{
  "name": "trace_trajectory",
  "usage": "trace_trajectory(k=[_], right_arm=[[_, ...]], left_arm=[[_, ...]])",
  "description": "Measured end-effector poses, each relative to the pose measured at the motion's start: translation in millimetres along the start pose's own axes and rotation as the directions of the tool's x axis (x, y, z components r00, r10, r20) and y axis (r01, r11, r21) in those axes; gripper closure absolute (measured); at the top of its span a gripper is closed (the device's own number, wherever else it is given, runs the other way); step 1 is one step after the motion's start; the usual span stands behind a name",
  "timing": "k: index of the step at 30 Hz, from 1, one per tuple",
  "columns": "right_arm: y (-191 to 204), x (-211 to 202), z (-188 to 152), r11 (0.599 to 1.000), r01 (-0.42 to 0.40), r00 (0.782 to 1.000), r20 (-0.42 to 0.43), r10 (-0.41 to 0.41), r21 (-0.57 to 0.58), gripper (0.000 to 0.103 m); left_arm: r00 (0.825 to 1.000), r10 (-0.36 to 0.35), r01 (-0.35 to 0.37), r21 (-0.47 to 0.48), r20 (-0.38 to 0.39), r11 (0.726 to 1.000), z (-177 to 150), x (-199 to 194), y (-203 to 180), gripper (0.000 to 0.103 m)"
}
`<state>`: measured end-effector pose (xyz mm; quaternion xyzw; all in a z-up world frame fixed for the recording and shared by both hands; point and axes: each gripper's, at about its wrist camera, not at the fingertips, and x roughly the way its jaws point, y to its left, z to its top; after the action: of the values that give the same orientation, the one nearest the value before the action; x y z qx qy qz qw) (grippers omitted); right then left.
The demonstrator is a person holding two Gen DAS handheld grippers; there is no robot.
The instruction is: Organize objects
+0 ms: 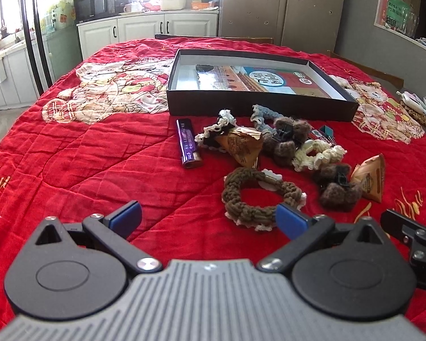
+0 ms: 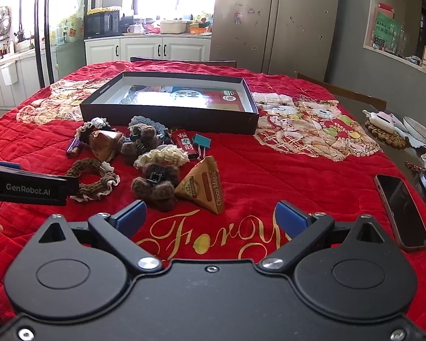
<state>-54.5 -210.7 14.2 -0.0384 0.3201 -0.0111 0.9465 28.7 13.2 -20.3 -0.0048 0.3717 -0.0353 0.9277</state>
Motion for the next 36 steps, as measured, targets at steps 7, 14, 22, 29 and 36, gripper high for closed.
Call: trace_trajectory(k=[7,14,22,29,36], right_arm=[[-4.5,8.1,0.8,1.0,0.017,1.0,0.001,-0.017,-0.007,0.006],[-11.9,19.5,1.3,1.0,0.027,1.0,0.0,-0.027,-0.008,0.014],[-15.9,33.6,0.1,1.0,0.023,1.0,-0.011,-0.023,-0.013,0.022],[-27.1,47.1,-1.1,1.0,0.007,1.0,-0.022,-0.007,0.014,0.033],[-29.4,58.0,5.2,0.999,-0.037,0.999,-0.012,0.037,0.003,0.037]], left_arm=[[1.0,-0.026,0.026,0.009,0.014,1.0,4.4,4.9,0.0,0.0],[0.997,-0.077,0.076,0.011,0.015,0.997,5.6,13.2,0.1,0.004],[0.994,-0.104,0.104,0.007,0.012,0.995,7.2,23.3,1.8,0.012],[0.993,-0.114,0.114,0.003,0.001,0.993,6.5,32.3,3.8,0.02],[0.995,-0.101,0.1,0.036,0.01,0.994,7.8,40.1,1.1,0.027]])
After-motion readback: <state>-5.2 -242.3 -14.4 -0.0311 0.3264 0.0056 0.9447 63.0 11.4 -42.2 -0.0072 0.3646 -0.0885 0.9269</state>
